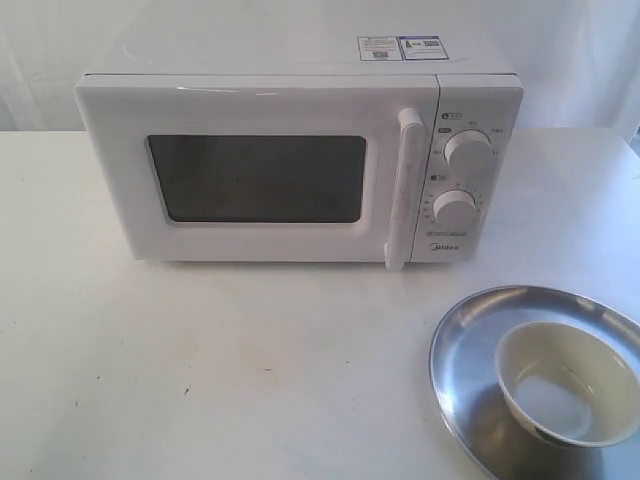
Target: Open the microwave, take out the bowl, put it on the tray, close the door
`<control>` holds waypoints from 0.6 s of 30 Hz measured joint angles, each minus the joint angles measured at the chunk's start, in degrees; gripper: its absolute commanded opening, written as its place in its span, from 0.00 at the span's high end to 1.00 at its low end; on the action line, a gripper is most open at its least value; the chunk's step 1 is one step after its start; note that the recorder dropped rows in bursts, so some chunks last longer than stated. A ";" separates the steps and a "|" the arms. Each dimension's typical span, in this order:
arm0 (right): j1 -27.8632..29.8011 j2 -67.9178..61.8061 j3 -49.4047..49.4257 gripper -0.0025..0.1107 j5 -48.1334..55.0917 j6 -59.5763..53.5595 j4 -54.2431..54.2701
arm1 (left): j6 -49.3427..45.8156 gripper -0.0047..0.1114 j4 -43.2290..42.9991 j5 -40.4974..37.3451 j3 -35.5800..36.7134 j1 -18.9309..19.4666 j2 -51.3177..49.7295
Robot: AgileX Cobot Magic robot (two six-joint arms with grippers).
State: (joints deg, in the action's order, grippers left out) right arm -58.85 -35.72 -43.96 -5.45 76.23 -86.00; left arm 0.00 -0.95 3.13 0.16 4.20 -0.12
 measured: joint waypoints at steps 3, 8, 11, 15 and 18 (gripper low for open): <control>0.00 6.18 5.39 0.98 2.89 5.77 0.25 | 0.00 0.96 0.00 0.00 0.00 0.00 0.00; 0.00 13.23 9.82 0.98 3.13 8.70 0.45 | 0.00 0.96 0.00 0.00 0.00 0.00 0.00; 0.00 16.28 9.95 0.98 3.13 9.20 0.47 | 0.00 0.96 0.00 0.00 0.00 0.00 0.00; 0.00 19.60 10.07 0.98 3.64 9.20 0.68 | 0.00 0.96 0.00 0.00 0.00 0.00 0.00; 0.00 21.73 10.07 0.98 5.45 9.31 0.68 | 0.00 0.96 0.00 0.00 0.00 0.00 0.00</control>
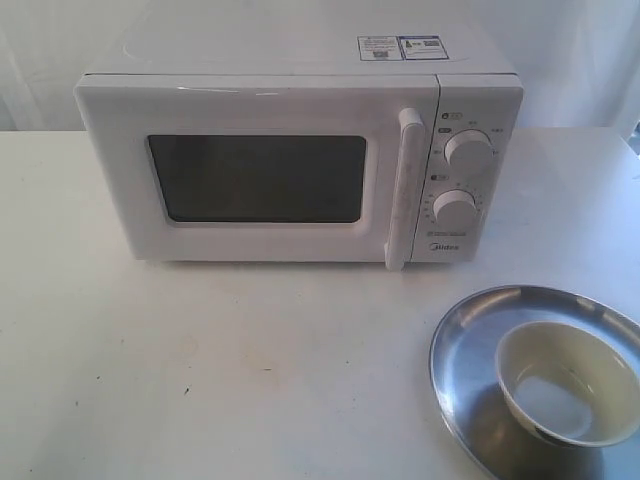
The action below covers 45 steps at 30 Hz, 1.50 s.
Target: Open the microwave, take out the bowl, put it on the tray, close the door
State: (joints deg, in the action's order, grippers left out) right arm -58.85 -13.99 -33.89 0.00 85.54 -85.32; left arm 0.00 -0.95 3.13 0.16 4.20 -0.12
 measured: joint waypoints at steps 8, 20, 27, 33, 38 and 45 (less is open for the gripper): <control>4.05 5.27 9.97 0.98 10.23 0.00 0.93 | 0.00 0.96 0.00 0.00 0.00 0.00 0.00; 34.19 12.23 24.28 0.98 5.48 -0.09 1.24 | 0.00 0.96 0.00 0.00 0.00 0.00 0.00; 38.95 13.71 28.98 0.98 0.53 -0.22 0.96 | 0.00 0.96 0.00 0.00 0.00 0.00 0.00; 38.95 13.71 31.44 0.98 1.77 -0.32 0.40 | 0.00 0.96 0.00 0.00 0.00 0.00 0.00; 39.17 13.71 32.43 0.98 3.22 -0.32 0.40 | 0.00 0.96 0.00 0.00 0.00 0.00 0.00; 39.17 13.71 32.68 0.98 0.82 -2.66 1.43 | 0.00 0.96 0.00 0.00 0.00 0.00 0.00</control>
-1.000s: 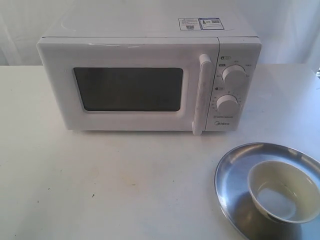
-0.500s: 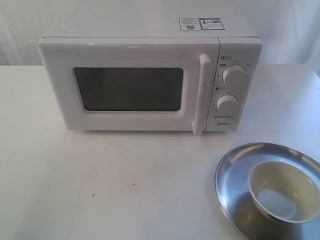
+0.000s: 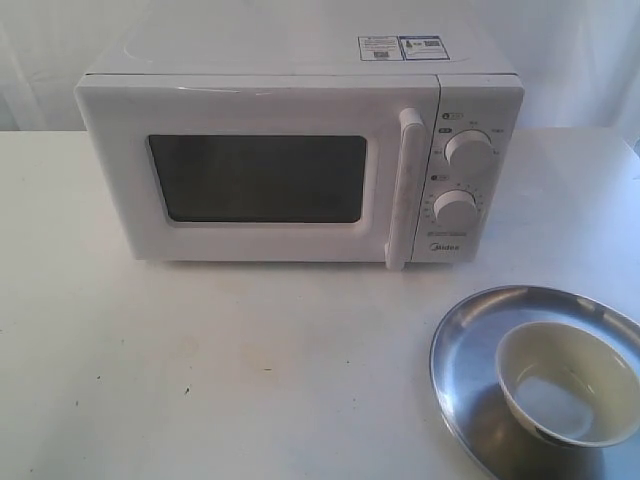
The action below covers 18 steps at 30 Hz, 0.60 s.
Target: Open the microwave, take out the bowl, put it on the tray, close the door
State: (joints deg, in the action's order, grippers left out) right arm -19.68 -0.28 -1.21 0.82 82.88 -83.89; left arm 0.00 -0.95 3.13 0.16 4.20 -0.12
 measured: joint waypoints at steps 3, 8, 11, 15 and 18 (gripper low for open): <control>0.00 0.00 0.72 0.98 0.49 -15.02 13.92 | 0.00 0.96 0.00 0.00 0.00 0.00 0.00; 0.00 0.00 0.94 0.98 -2.69 -54.17 50.08 | 0.00 0.96 0.00 0.00 0.00 0.00 0.00; 0.00 0.00 0.94 0.98 -4.48 -68.95 65.87 | 0.00 0.96 0.00 0.00 0.00 0.00 0.00; 0.00 0.00 0.98 0.98 -4.37 -76.38 74.21 | 0.00 0.96 0.00 0.00 0.00 0.00 0.00; 0.00 0.00 0.98 0.98 -3.75 -77.57 75.73 | 0.00 0.96 0.00 0.00 0.00 0.00 0.00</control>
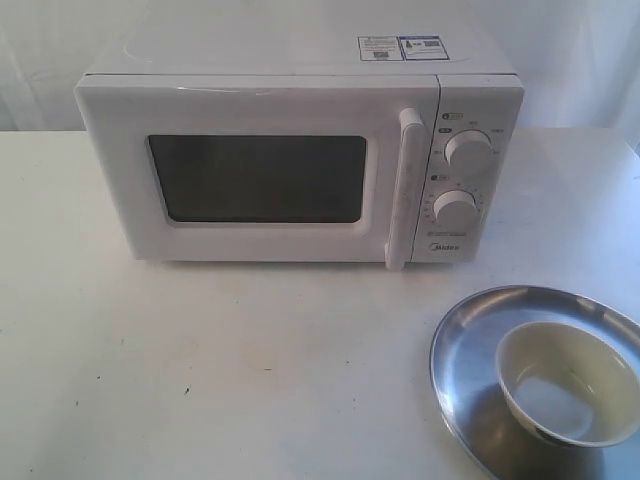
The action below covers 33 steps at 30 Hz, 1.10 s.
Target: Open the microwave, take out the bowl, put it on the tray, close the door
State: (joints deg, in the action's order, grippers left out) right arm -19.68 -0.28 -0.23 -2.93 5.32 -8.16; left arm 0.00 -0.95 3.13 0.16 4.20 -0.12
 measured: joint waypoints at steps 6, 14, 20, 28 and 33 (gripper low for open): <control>0.00 0.00 0.00 0.98 2.01 -0.43 0.51 | 0.00 0.96 0.00 0.00 0.00 0.00 0.00; 0.00 0.00 0.00 0.98 1.80 -8.02 8.16 | 0.00 0.96 0.00 0.00 0.00 0.00 0.00; 0.00 0.00 0.00 0.98 -0.09 -8.98 9.78 | 0.00 0.96 0.00 0.00 0.00 0.00 0.00; 0.11 0.00 0.00 0.98 -0.46 -8.98 9.78 | 0.00 0.96 0.00 0.00 0.00 0.00 0.00; 2.92 0.00 0.00 0.98 -0.59 -7.13 9.94 | 0.00 0.96 0.00 0.00 0.00 0.00 0.00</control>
State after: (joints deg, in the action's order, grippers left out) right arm -16.76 -0.28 -0.23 -3.52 -1.81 1.78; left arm 0.00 -0.95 3.13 0.16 4.20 -0.12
